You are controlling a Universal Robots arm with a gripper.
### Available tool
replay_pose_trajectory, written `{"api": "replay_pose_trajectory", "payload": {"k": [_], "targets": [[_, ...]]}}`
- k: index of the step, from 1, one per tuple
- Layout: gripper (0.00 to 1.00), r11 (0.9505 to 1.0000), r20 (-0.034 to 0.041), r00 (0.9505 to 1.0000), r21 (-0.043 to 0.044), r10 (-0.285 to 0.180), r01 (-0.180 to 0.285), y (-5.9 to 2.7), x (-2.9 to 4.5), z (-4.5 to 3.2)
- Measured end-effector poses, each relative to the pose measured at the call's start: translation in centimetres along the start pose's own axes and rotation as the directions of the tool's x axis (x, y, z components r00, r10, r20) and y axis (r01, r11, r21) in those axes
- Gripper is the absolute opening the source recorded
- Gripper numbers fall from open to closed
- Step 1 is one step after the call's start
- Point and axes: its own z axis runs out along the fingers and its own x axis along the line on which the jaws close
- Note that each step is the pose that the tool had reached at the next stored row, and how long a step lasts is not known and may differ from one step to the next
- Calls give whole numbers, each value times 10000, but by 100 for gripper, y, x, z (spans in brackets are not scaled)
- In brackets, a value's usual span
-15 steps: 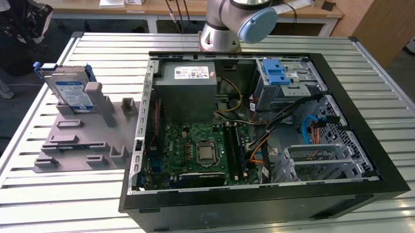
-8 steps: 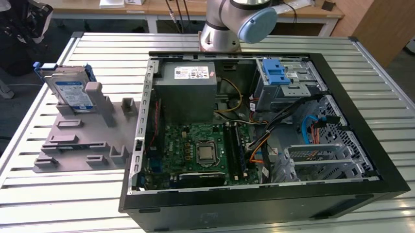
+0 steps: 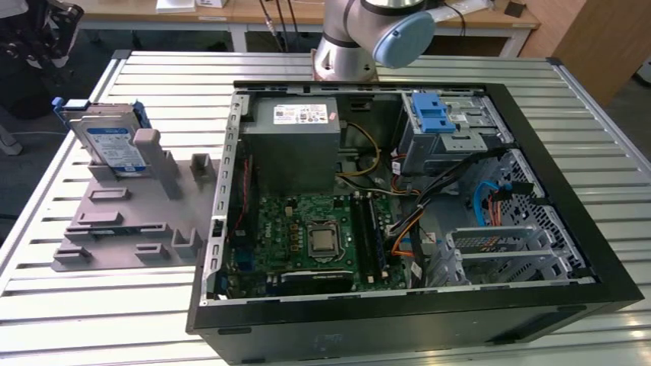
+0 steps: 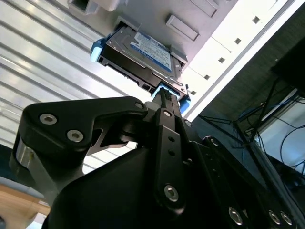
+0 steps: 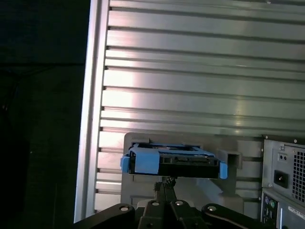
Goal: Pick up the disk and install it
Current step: 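Pick up the disk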
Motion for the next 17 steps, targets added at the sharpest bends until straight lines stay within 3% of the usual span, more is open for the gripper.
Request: {"api": "replay_pose_trajectory", "payload": {"k": [9,17], "targets": [[11,9971,-32,9971,-13,-757,757,0,0,0],[11,9902,-59,9902,-26,-1395,1395,0,0,1]]}}
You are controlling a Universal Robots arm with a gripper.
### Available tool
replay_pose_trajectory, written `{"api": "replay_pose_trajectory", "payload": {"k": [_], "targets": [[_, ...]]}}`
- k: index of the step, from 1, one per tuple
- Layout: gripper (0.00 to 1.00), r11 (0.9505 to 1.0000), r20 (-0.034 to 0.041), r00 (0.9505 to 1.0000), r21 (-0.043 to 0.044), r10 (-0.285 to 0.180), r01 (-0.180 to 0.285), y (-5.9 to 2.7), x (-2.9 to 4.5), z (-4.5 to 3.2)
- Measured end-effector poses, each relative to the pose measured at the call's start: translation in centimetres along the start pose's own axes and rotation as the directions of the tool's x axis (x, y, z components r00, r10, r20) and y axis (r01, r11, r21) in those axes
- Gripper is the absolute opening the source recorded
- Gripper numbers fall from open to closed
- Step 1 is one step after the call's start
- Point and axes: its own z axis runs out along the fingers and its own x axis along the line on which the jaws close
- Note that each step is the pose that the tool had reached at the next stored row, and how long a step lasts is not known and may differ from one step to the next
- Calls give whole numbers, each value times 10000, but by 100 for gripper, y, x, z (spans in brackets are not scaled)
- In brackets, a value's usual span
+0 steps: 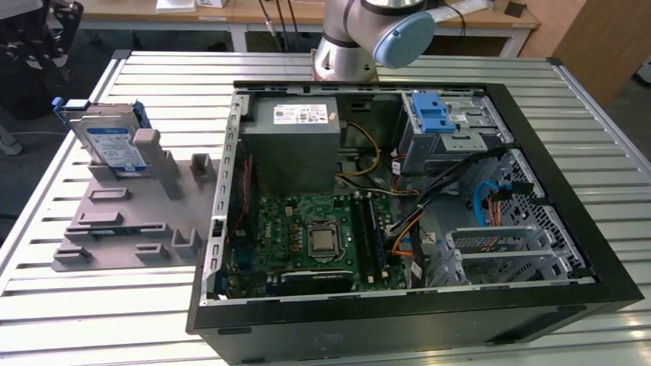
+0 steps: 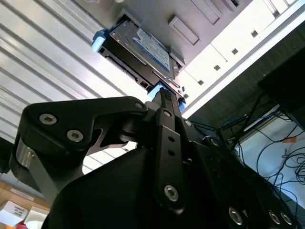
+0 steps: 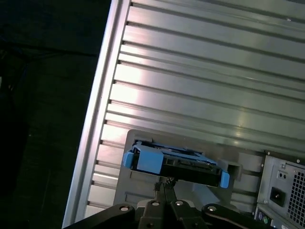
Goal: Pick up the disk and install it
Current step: 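Pick up the disk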
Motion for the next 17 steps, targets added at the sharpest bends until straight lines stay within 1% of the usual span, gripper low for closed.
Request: {"api": "replay_pose_trajectory", "payload": {"k": [5,11,13,17], "targets": [[11,9991,-18,9991,-7,-417,417,0,0,0],[11,9962,-37,9962,-16,-866,866,0,0,0],[11,9939,-48,9939,-20,-1100,1100,0,0,0],[11,9852,-73,9852,-33,-1712,1712,0,0,0]]}}
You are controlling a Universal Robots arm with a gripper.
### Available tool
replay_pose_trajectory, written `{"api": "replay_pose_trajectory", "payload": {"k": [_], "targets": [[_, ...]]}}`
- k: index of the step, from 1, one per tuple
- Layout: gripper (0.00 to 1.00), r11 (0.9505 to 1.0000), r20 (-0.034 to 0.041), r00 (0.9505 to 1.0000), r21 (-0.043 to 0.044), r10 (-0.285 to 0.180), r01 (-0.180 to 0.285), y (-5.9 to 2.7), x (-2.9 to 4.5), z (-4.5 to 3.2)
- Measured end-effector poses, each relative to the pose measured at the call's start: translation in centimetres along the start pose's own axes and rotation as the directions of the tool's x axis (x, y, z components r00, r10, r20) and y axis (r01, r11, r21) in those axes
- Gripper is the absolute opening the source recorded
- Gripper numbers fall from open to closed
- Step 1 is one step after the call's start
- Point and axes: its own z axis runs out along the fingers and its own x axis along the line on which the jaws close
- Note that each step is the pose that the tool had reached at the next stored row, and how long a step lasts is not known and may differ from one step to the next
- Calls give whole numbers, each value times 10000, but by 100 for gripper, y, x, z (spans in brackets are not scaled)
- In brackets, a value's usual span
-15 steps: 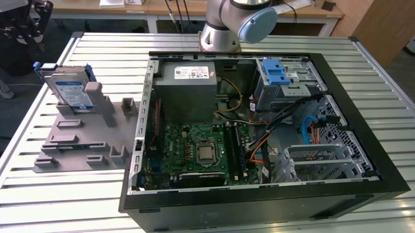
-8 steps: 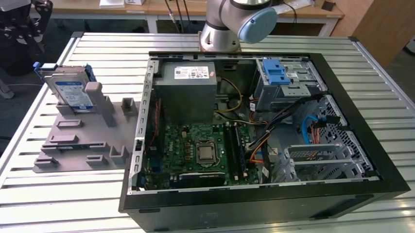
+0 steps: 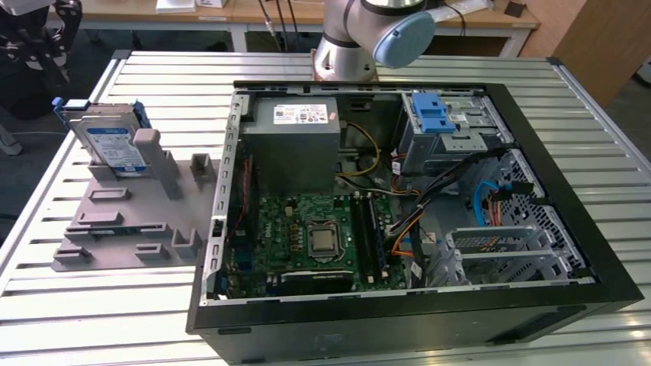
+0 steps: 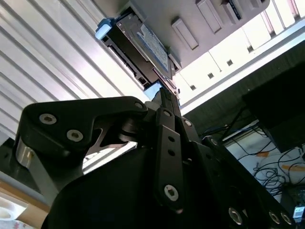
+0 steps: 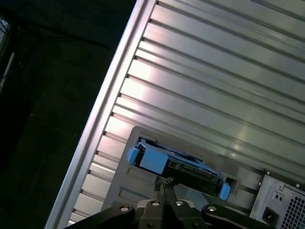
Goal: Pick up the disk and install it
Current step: 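Pick up the disk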
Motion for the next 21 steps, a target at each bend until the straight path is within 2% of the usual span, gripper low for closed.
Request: {"api": "replay_pose_trajectory", "payload": {"k": [6,9,14,21], "targets": [[11,9963,-37,9963,-15,-862,862,0,0,1],[11,9902,-60,9902,-26,-1398,1398,0,0,2],[11,9771,-91,9770,-43,-2128,2128,0,1,3],[11,9645,-111,9645,-56,-2640,2640,0,2,4]]}}
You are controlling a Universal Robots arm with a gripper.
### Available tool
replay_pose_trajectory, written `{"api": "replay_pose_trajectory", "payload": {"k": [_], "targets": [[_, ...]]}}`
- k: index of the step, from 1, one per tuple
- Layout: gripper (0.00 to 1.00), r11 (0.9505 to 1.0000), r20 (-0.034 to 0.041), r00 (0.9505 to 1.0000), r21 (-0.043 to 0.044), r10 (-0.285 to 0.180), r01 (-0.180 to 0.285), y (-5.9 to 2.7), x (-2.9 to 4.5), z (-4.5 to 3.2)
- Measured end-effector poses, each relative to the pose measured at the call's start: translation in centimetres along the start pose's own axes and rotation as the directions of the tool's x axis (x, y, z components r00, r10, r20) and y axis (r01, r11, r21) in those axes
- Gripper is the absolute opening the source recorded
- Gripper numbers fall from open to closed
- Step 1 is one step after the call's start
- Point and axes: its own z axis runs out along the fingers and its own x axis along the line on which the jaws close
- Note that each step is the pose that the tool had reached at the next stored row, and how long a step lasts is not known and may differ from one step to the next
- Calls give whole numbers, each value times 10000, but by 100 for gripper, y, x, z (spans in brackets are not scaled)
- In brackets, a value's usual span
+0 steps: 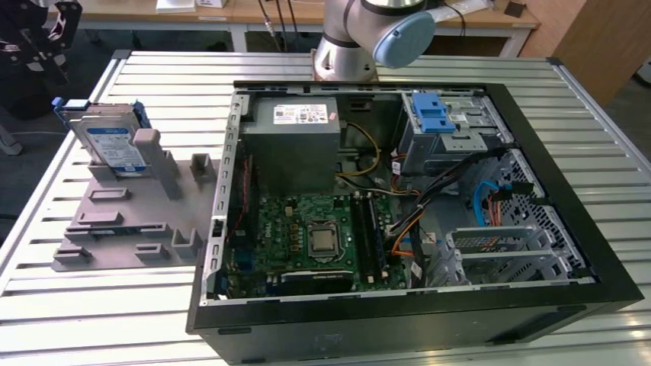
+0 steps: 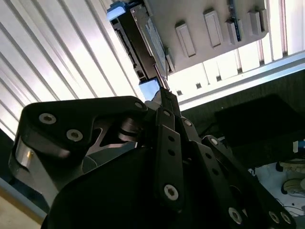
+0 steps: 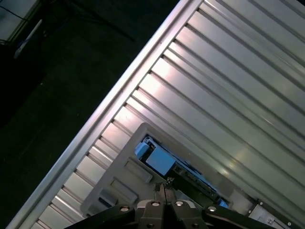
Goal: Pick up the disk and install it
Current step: 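Pick up the disk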
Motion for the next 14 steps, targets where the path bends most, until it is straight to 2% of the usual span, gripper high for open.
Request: {"api": "replay_pose_trajectory", "payload": {"k": [7,14], "targets": [[11,9983,-25,9983,-10,-586,586,0,0,1],[11,9904,-59,9904,-25,-1379,1379,1,1,1]]}}
